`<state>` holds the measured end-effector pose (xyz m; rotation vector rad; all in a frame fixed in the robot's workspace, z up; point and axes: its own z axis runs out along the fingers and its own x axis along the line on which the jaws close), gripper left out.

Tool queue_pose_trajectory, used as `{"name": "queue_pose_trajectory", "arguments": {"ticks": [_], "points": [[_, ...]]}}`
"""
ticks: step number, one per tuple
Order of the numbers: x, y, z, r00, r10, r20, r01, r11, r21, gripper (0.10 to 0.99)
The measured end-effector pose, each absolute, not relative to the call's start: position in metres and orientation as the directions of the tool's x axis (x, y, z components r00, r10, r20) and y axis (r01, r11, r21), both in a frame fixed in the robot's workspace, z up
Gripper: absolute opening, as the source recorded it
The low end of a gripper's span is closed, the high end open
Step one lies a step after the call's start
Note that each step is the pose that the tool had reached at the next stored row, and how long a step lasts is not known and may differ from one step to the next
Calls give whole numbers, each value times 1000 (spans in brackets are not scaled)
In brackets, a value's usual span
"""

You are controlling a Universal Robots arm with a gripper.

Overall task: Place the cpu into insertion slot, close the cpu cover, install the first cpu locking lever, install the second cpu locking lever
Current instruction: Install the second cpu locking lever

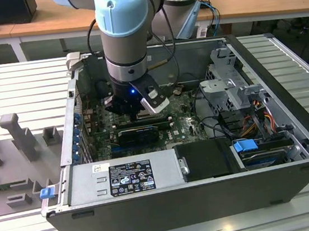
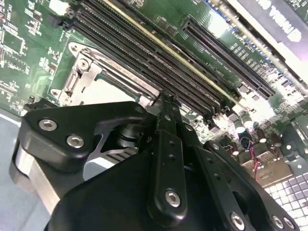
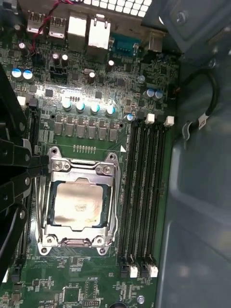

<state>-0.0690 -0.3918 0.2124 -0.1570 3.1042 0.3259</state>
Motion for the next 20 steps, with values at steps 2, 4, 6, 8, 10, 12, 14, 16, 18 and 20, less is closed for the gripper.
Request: {"name": "queue_pose_trajectory", "arguments": {"ticks": [2,4,6,8,10,12,14,16,18,20], "points": [[-72,-396,211,-995,-100,-29,-103,968,227,106],[-73,-398,209,-995,-99,-31,-104,964,245,106],[-74,-400,208,-995,-99,-32,-104,960,258,106],[-74,-400,205,-995,-99,-33,-104,958,267,106],[-74,-400,202,-995,-99,-34,-104,956,275,106],[-74,-400,200,-995,-98,-35,-104,954,282,106],[-74,-400,197,-994,-98,-37,-105,946,307,106],[-77,-400,194,-994,-99,-39,-107,941,322,106],[-79,-401,195,-994,-100,-39,-107,940,325,106],[-79,-400,204,-994,-100,-39,-107,939,326,106]]}}
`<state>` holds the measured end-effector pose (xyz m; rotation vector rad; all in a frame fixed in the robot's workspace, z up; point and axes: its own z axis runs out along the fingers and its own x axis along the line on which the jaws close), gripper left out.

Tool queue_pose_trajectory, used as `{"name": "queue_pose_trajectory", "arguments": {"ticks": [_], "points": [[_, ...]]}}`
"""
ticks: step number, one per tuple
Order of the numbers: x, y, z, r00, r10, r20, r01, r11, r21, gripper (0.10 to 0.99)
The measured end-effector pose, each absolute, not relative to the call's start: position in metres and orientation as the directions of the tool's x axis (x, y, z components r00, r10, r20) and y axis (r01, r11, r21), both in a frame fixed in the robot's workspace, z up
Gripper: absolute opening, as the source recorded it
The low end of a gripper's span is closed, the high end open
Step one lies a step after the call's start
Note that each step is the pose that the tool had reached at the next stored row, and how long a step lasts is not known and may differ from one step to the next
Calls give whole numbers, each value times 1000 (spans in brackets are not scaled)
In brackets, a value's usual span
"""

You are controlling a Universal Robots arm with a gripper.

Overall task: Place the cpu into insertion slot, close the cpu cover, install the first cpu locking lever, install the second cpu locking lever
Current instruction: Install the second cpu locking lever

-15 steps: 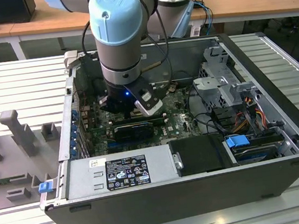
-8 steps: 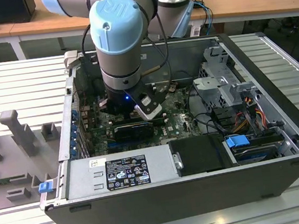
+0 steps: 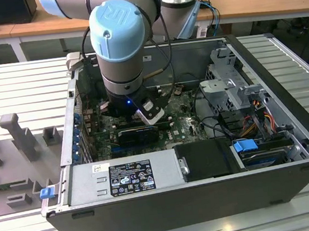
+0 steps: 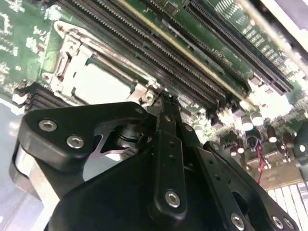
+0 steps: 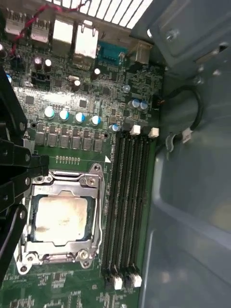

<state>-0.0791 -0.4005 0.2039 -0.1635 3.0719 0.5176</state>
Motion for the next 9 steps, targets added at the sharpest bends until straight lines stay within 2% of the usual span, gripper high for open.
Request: {"name": "queue_pose_trajectory", "arguments": {"ticks": [4,9], "points": [[-79,-400,223,-994,-100,-39,-107,939,326,106],[-79,-400,225,-994,-100,-39,-107,939,326,106]]}}
